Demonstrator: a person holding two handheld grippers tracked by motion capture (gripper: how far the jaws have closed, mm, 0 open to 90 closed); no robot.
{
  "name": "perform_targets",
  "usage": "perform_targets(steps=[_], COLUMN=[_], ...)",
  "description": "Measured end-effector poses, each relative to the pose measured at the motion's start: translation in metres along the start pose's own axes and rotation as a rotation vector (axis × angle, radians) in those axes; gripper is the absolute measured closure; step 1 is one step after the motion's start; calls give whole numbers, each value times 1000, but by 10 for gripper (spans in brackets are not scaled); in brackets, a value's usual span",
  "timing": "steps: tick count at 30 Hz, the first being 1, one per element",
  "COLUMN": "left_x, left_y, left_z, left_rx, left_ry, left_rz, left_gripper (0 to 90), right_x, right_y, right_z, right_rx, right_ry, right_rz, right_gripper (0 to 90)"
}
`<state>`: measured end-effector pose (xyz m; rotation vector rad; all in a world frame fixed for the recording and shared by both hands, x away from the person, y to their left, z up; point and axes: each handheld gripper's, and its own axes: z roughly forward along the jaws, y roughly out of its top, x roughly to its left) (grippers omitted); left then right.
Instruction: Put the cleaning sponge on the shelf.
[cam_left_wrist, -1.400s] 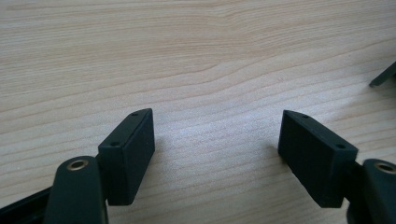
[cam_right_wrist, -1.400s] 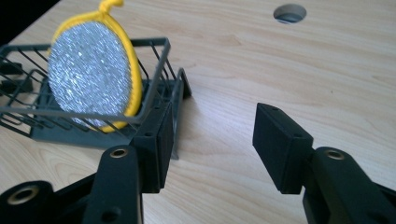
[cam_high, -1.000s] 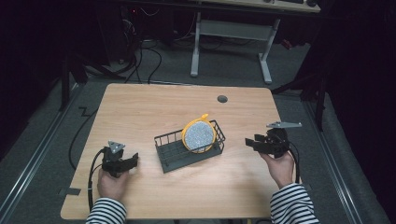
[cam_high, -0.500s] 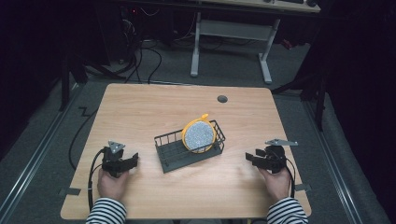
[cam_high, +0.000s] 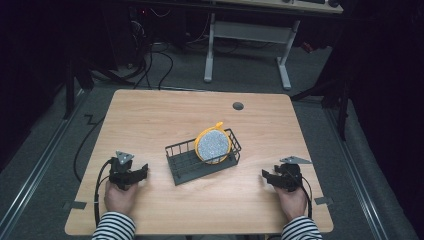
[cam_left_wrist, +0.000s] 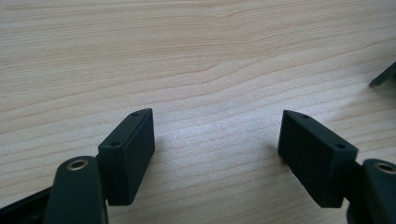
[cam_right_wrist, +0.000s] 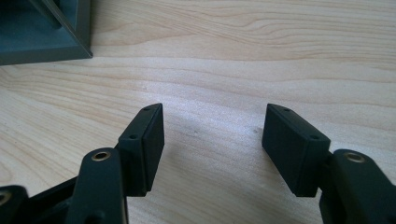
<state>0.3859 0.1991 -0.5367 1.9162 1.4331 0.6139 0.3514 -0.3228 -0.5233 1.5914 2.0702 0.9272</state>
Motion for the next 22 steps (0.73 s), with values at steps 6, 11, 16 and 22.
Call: perform_targets(steps=[6, 11, 16, 22], left_x=[0, 0, 1, 1], left_y=[0, 0, 0, 0], left_z=[0, 0, 0, 0], left_rx=[-1, -1, -4, -3], left_ry=[1, 0, -4, -5], left_rz=[0, -1, -6, -6], left_gripper=[275, 275, 275, 273], right_x=[10, 10, 10, 11], right_y=[-7, -7, -7, -7], right_z=[4, 4, 4, 4], right_rx=[-46, -46, -46, -45], right_ry=[-77, -74, -77, -82], right_rz=[-92, -94, -91, -86], right_gripper=[375, 369, 363, 362])
